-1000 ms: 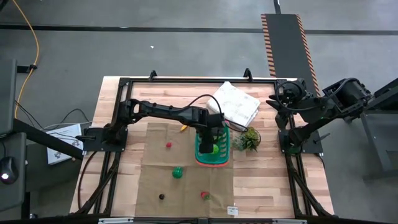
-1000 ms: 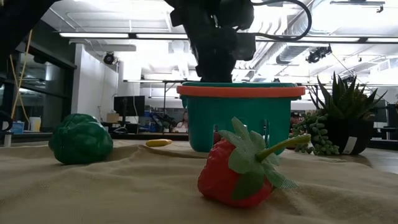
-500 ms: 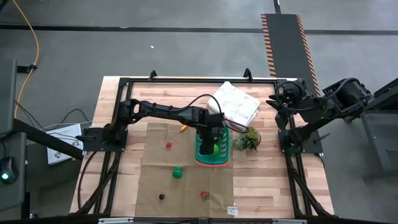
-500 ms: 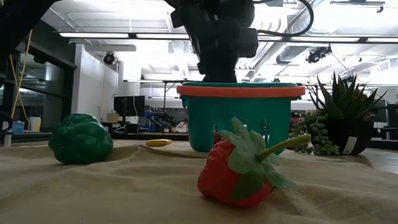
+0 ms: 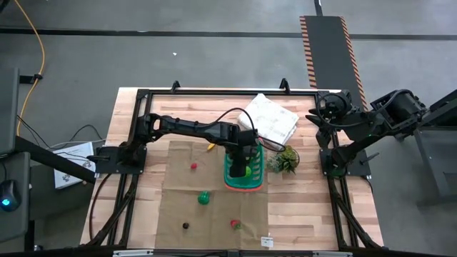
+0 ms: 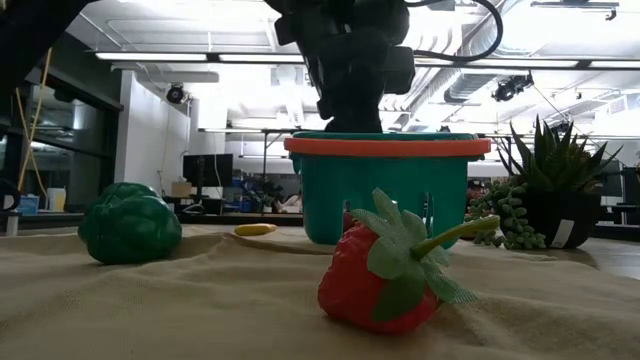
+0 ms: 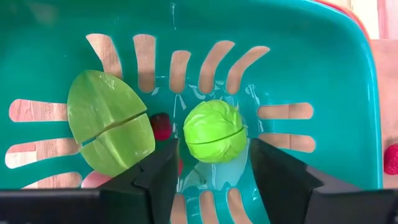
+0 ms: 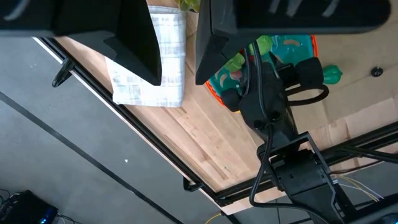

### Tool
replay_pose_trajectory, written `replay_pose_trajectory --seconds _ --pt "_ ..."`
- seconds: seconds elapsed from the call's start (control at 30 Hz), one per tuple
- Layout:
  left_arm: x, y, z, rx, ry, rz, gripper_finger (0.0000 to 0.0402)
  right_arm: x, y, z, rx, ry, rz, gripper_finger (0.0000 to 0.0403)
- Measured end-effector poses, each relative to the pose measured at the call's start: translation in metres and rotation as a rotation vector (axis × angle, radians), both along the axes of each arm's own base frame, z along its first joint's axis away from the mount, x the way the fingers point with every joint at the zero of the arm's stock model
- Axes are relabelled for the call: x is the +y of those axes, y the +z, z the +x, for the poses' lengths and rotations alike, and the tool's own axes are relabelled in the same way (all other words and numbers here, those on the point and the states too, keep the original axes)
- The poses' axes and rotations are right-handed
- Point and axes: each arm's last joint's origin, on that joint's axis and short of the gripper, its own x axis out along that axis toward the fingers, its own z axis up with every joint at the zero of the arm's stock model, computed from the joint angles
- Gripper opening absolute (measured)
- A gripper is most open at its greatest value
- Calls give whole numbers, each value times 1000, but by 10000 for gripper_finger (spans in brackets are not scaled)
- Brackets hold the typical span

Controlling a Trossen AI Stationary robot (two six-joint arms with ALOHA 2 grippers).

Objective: Pick and placing Produce into tupperware
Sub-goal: Put the red raspberry into the blue basket

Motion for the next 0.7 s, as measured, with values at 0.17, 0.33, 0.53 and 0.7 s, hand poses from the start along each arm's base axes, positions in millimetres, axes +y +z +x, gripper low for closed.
replay_pose_trajectory --seconds 0.17,0.33,0.53,0.7 --pt "0 1 0 7 4 -2 194 0 0 0 0 0 0 89" --pt "0 22 -2 48 0 -2 185 0 0 0 1 0 0 89" --pt "0 70 -6 56 -25 7 165 0 0 0 1 1 1 89" --pt "-1 119 -12 -11 -41 29 149 0 0 0 1 2 2 89"
